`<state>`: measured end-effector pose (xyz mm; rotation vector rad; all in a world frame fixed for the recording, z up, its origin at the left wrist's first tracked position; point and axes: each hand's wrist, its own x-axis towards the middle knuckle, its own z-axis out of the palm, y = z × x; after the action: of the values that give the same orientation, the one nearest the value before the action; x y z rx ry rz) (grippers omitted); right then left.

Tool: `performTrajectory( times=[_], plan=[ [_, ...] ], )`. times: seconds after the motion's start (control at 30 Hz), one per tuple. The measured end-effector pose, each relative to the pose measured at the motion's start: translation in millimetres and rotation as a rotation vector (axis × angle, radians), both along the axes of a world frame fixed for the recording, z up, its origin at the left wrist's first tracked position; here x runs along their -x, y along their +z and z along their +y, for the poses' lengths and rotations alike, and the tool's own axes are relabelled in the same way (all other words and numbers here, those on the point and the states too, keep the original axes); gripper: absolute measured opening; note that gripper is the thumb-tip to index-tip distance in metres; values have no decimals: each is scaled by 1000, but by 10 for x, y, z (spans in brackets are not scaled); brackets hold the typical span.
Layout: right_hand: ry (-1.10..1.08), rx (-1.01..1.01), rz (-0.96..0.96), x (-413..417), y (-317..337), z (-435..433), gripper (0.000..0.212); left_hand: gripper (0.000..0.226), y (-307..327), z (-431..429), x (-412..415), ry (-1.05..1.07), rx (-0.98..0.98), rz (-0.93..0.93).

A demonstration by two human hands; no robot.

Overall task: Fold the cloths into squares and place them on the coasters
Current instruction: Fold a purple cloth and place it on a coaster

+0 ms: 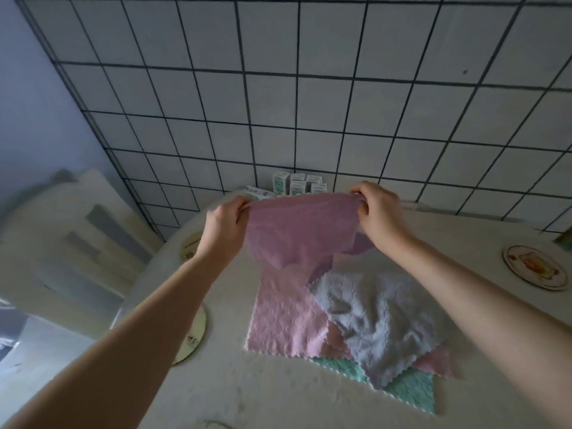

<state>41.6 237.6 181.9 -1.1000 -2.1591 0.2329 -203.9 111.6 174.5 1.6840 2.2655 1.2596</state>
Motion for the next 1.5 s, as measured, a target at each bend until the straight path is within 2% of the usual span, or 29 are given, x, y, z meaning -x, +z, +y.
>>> performTrajectory(
  times=[0.13, 0.27, 0.37, 0.5, 0.67, 0.9, 0.97, 1.07, 1.17, 1.33, 1.43, 1.5],
  plan=[
    [13, -14, 0, 397, -130, -515, 39, 20, -62, -530, 577, -90, -55, 170],
    [43, -49, -21, 637, -491, -1170, 40, 25, -340, -1196, 998, -169, -38, 218],
    [100, 23, -79, 665, -846, -1719, 38, 28, -683, -1733, 1140, -227, 6, 184],
    [107, 178, -250, 545, -1341, -2403, 43, 29, -1165, -2384, 1141, -290, 83, 122],
    [147, 378, -319, 358, -1761, -3144, 39, 28, -1759, -3159, 985, -329, 209, 41],
    [107, 467, -446, 102, -1992, -3932, 43, 34, -2175, -3916, 779, -348, 304, -128],
    [92, 487, -466, 48, -1996, -4037, 42, 29, -2198, -4019, 758, -359, 320, -148],
    [60, 535, -367, 1, -1965, -4038, 33, 26, -2144, -4052, 757, -253, 409, -216],
    [-61, 603, -161, 40, -1943, -3855, 24, 35, -2096, -3847, 837, -72, 471, -424],
    [-275, 674, 106, 274, -2002, -3358, 11, 18, -2016, -3328, 1060, 161, 453, -703],
    [-354, 781, 185, 440, -2111, -3013, 8, 16, -2043, -3074, 1177, 257, 453, -883],
    [-385, 845, 202, 525, -2197, -2823, 5, 18, -2099, -2903, 1241, 298, 473, -900]
  ],
)
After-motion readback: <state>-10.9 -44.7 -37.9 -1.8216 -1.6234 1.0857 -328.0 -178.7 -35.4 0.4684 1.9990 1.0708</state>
